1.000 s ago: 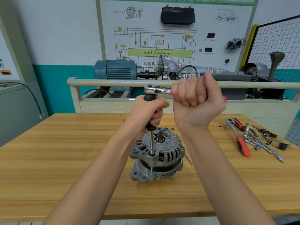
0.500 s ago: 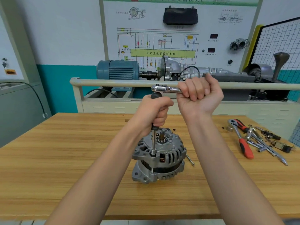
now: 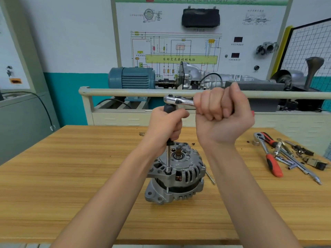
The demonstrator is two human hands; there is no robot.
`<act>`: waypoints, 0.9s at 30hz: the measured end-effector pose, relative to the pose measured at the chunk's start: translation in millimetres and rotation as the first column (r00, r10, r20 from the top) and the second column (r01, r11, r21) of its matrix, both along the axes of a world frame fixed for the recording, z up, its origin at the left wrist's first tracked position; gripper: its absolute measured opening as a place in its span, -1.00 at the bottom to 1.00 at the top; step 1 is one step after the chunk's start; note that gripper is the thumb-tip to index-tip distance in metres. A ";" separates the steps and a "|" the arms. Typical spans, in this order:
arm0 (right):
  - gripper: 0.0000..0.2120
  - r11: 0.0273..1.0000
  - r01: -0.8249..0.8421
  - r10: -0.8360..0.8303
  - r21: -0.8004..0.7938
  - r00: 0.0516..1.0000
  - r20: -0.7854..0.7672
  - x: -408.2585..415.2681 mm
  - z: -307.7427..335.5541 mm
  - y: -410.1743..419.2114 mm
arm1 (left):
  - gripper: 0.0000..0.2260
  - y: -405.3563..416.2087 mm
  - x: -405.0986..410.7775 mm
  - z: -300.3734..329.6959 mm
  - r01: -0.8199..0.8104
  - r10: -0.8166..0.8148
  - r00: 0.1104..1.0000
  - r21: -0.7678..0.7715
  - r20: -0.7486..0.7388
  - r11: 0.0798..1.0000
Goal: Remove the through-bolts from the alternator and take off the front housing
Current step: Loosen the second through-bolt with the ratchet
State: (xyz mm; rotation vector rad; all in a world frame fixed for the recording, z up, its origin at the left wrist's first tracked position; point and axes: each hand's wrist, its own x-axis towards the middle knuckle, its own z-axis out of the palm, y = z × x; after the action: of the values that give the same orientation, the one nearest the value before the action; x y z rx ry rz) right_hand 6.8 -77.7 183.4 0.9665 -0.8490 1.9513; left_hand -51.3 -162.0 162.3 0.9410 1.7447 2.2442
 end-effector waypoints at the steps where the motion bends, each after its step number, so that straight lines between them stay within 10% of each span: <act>1: -0.52 0.992 -0.116 0.118 -0.048 0.992 0.043 -3.6 2.0 5.9 | -0.59 -3.4 -1.9 0.2 0.043 -0.043 0.999 -0.003 0.001 0.999; 6: -0.54 0.670 -0.630 0.700 -0.393 0.712 0.050 -34.8 5.2 27.1 | -0.69 -16.3 -6.9 9.5 0.383 -0.388 0.922 -0.129 -0.011 0.915; 11: -0.54 0.616 -0.619 0.732 -0.487 0.679 0.063 -44.2 2.2 30.0 | -0.59 -10.2 -7.6 8.0 0.410 -0.403 0.912 -0.115 0.077 0.905; 19: -0.51 0.994 -0.088 0.094 -0.067 0.992 0.087 -1.2 3.5 -5.1 | -0.52 -7.7 -3.6 2.6 0.129 -0.127 0.991 -0.045 0.038 0.991; 23: -0.63 0.879 0.460 -0.445 0.125 0.886 -0.127 9.5 -7.9 -35.3 | -0.55 -2.2 3.4 3.0 -0.025 0.027 0.999 -0.060 0.030 0.998; 27: -0.65 0.841 0.527 -0.510 0.118 0.847 -0.150 11.2 -8.7 -41.8 | -0.62 -0.5 3.5 3.1 -0.054 0.055 0.998 -0.057 0.018 0.997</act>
State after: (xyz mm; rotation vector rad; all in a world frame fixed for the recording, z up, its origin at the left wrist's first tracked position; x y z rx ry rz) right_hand 18.0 -119.4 174.7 0.8156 -1.0804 1.3658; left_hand -47.9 -162.5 165.4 0.8669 1.8369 2.2157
